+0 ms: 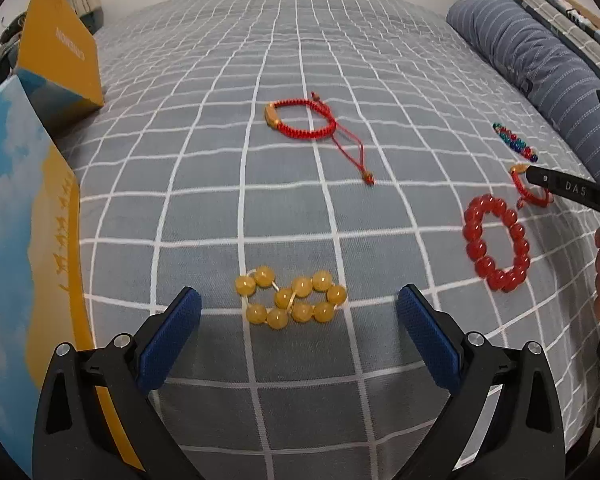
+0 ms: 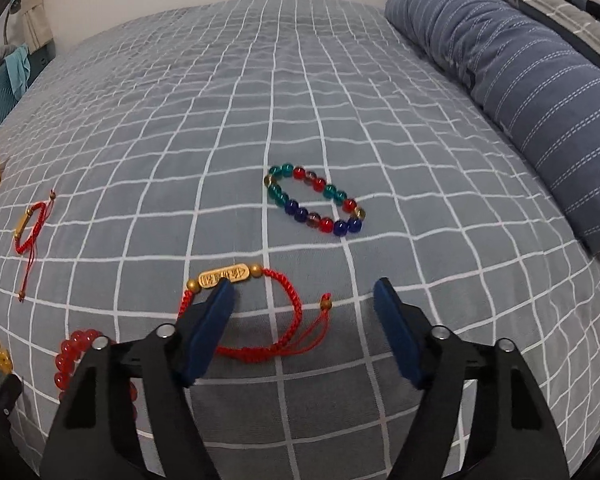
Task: Organize jewelry
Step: 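Grasp yellow amber bead bracelet with left tool while right tool grasps red cord bracelet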
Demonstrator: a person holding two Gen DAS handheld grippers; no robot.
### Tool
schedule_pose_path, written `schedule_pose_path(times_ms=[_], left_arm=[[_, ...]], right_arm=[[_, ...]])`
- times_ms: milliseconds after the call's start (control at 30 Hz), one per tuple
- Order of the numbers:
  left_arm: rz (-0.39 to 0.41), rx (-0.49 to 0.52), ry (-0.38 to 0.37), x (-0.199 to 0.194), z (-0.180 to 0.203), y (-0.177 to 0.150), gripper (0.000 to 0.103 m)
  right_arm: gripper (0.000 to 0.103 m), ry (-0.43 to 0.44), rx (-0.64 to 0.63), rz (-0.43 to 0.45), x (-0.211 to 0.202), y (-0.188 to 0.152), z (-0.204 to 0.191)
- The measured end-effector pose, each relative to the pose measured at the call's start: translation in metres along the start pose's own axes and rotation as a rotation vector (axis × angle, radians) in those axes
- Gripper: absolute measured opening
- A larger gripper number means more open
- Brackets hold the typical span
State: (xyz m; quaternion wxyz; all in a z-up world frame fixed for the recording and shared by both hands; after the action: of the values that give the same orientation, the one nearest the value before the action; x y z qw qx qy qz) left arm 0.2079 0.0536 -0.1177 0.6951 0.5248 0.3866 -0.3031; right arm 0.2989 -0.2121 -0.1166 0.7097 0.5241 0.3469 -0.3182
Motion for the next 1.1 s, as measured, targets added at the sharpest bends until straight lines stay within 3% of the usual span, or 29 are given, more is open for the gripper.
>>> schedule_pose_path(times_ms=[167, 367, 733, 1100], left_arm=[[0.006, 0.003, 0.002, 0.002, -0.001, -0.003, 0.096], [-0.014, 0.004, 0.008, 0.001, -0.003, -0.002, 0.079], [-0.047, 0.009, -0.005, -0.005, -0.004, -0.002, 0.01], [-0.063, -0.011, -0.018, -0.01, -0.006, 0.002, 0.009]], right_arm=[[0.055, 0.012, -0.006, -0.017, 0.005, -0.004, -0.003], [0.041, 0.016, -0.009, -0.02, 0.006, -0.005, -0.007], [0.012, 0.01, -0.003, -0.033, 0.007, -0.002, -0.011], [0.01, 0.006, 0.023, -0.034, -0.002, -0.001, -0.004]])
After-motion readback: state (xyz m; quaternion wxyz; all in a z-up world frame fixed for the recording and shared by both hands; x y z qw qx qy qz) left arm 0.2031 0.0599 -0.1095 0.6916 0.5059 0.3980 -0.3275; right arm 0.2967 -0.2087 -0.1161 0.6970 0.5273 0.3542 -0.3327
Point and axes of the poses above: each gripper's, at about its wrist camera, not at the fingertips, and x roughly the way its jaws point, z to its right, y to its top, the point moved 4 cm from there along x, roughly the way its jaws point, and after that the axes turned 14 degrees about -x, right-handed, at the moved point
